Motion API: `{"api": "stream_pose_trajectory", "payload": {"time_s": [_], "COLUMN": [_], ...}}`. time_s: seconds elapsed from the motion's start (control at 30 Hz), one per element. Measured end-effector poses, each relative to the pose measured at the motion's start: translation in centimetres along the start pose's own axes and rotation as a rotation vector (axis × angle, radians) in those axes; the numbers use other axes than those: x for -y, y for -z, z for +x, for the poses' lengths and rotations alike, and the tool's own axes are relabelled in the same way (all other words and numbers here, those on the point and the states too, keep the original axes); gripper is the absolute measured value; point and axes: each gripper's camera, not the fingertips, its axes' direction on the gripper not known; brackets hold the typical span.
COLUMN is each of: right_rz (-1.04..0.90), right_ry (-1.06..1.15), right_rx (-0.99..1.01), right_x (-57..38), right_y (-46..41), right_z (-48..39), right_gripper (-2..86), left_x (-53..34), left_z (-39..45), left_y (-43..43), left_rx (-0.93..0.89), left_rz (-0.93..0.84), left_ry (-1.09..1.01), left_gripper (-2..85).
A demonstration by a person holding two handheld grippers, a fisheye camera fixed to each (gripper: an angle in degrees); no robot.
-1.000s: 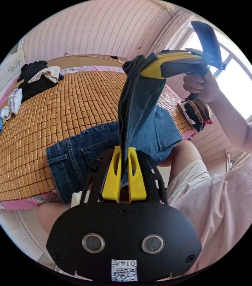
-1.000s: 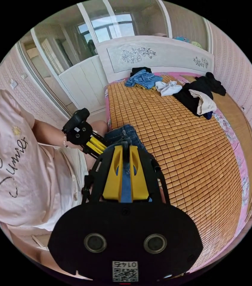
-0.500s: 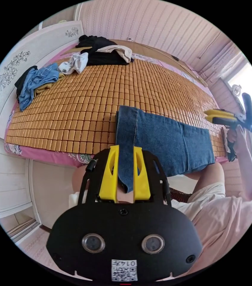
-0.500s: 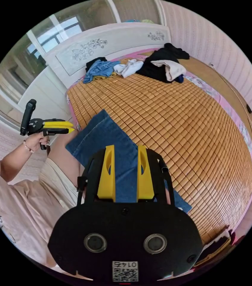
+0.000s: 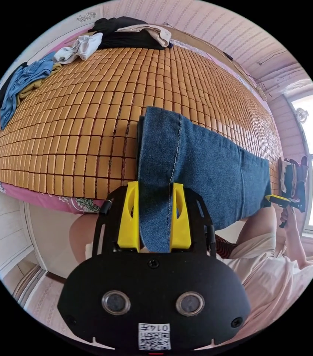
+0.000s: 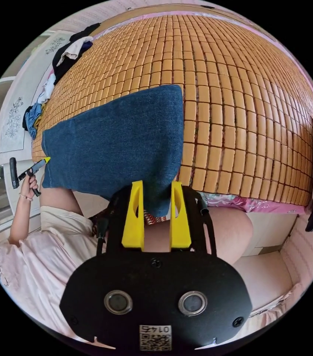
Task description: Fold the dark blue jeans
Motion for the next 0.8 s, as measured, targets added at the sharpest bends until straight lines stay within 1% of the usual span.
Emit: {"api": "stream_pose_trajectory", "payload": {"time_s": [0.03, 0.07, 0.1, 0.17, 0.27, 0.3, 0.33, 0.37, 0.43, 0.5, 0.57, 0.6, 0.63, 0.67, 0.7, 0.77, 0.8], "right_rz": [0.019, 0.045, 0.062, 0.195, 0.301, 0.307, 0.303, 0.259, 0.159, 0.153, 0.186, 0.191, 0.197, 0.199, 0.196, 0.169, 0.160], "right_ry": [0.040, 0.077, 0.089, 0.113, 0.133, 0.128, 0.109, 0.070, 0.012, 0.033, 0.089, 0.106, 0.147, 0.199, 0.231, 0.368, 0.401], "right_rx": [-0.001, -0.011, -0.011, 0.045, 0.088, 0.072, 0.015, -0.044, -0.100, -0.088, -0.067, -0.071, -0.074, -0.061, -0.050, -0.041, -0.052], "right_x": [0.1, 0.4, 0.6, 1.5, 2.7, 2.9, 3.2, 3.7, 4.1, 3.4, 2.7, 2.6, 2.9, 3.7, 4.3, 7.5, 8.5], "right_y": [0.7, 1.7, 2.3, 5.7, 8.7, 8.8, 8.3, 7.0, 5.0, 4.2, 4.0, 3.9, 3.8, 3.6, 3.4, 2.6, 2.3], "right_z": [-0.8, -1.6, -1.9, -3.0, -3.8, -3.8, -3.7, -3.2, -2.5, -2.8, -4.1, -4.6, -5.9, -7.4, -8.3, -12.7, -13.9], "right_gripper": [5.8, 4.8, 4.4, 3.5, 3.0, 3.0, 3.0, 3.1, 2.8, 1.6, 0.5, 0.3, 0.1, 0.0, -0.1, -0.3, -0.3], "left_x": [0.3, 0.6, 0.7, 1.8, 4.7, 5.4, 6.6, 7.6, 8.2, 7.6, 5.2, 4.4, 3.0, 1.7, 1.3, -0.5, -1.0], "left_z": [0.4, 1.1, 1.5, 2.5, 3.0, 3.1, 3.3, 3.7, 4.6, 5.8, 7.7, 8.3, 9.6, 11.4, 12.6, 18.2, 19.7], "left_y": [-0.3, -0.5, -0.6, -1.2, -1.8, -2.0, -2.3, -2.5, -2.4, -1.3, 1.4, 2.0, 3.2, 3.7, 3.6, 1.3, 0.4], "left_rx": [0.020, 0.054, 0.070, 0.103, 0.095, 0.090, 0.077, 0.066, 0.086, 0.140, 0.236, 0.252, 0.249, 0.205, 0.175, 0.046, 0.022], "left_rz": [0.000, 0.011, 0.019, 0.063, 0.072, 0.069, 0.051, 0.037, 0.016, 0.054, 0.178, 0.215, 0.286, 0.329, 0.332, 0.282, 0.268], "left_ry": [-0.013, -0.034, -0.045, -0.052, -0.034, -0.030, -0.020, -0.015, -0.035, -0.079, -0.145, -0.160, -0.195, -0.252, -0.289, -0.444, -0.479], "left_gripper": [12.6, 12.6, 12.6, 12.5, 12.5, 12.5, 12.5, 12.6, 12.6, 12.5, 11.8, 11.5, 10.7, 9.6, 8.8, 4.5, 3.3]}}
